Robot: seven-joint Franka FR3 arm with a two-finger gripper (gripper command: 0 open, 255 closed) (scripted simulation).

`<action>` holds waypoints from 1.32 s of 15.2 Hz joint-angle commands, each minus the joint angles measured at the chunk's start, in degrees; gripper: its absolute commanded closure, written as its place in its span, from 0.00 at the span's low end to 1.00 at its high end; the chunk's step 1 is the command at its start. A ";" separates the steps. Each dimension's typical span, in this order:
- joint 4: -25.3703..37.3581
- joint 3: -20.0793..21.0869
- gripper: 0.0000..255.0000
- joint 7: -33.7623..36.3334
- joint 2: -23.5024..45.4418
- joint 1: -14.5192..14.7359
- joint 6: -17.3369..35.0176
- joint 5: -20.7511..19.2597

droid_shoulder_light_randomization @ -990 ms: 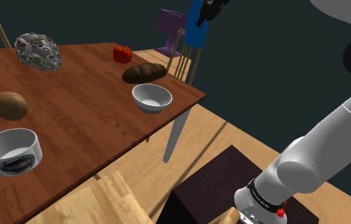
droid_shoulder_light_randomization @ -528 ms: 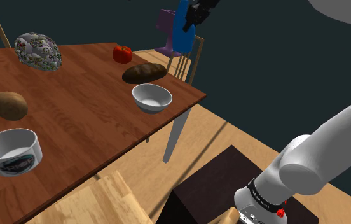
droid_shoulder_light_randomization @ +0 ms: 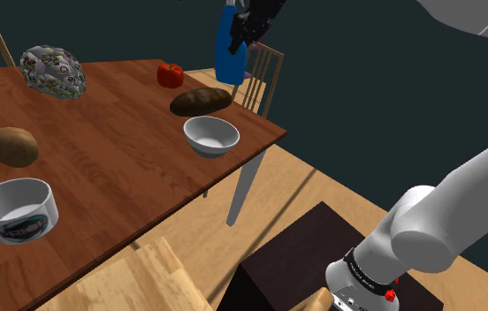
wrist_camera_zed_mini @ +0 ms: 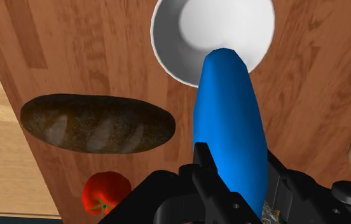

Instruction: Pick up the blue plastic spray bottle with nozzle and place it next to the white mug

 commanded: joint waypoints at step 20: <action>6.78 15.72 1.00 32.46 15.03 12.11 4.55 -15.27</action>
